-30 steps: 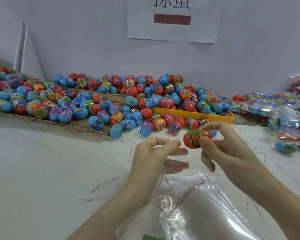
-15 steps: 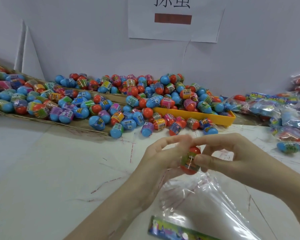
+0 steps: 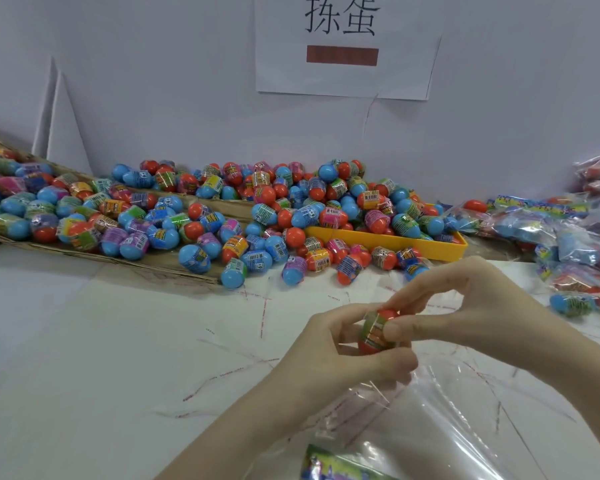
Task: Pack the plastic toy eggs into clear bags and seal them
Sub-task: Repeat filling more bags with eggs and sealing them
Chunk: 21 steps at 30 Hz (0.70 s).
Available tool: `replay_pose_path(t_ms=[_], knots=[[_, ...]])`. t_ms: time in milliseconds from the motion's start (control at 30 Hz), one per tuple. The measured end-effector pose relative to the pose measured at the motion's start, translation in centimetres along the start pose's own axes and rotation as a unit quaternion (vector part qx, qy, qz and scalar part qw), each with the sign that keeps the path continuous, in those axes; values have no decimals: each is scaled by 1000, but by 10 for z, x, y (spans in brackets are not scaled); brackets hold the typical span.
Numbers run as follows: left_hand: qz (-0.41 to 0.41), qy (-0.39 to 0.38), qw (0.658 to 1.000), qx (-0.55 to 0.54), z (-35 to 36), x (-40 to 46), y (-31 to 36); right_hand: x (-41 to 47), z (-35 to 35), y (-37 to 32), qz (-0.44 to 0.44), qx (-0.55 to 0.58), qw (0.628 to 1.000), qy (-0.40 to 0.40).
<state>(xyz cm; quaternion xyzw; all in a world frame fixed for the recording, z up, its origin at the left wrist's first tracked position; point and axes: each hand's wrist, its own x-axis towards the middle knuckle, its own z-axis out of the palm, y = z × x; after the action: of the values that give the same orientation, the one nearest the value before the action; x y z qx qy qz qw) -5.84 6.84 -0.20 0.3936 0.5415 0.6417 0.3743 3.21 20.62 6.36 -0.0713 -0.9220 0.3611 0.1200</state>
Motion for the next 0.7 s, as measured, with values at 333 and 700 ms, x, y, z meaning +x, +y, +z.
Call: replay_pose_path(t_ms=[333,700], knots=[[-24,42,998,-35,1,3,-4,20,-1,-14,17,-136,973,-187],[-55,122,990,-41,-3,9,-11,115,21,45,-61,-409,899,-145]])
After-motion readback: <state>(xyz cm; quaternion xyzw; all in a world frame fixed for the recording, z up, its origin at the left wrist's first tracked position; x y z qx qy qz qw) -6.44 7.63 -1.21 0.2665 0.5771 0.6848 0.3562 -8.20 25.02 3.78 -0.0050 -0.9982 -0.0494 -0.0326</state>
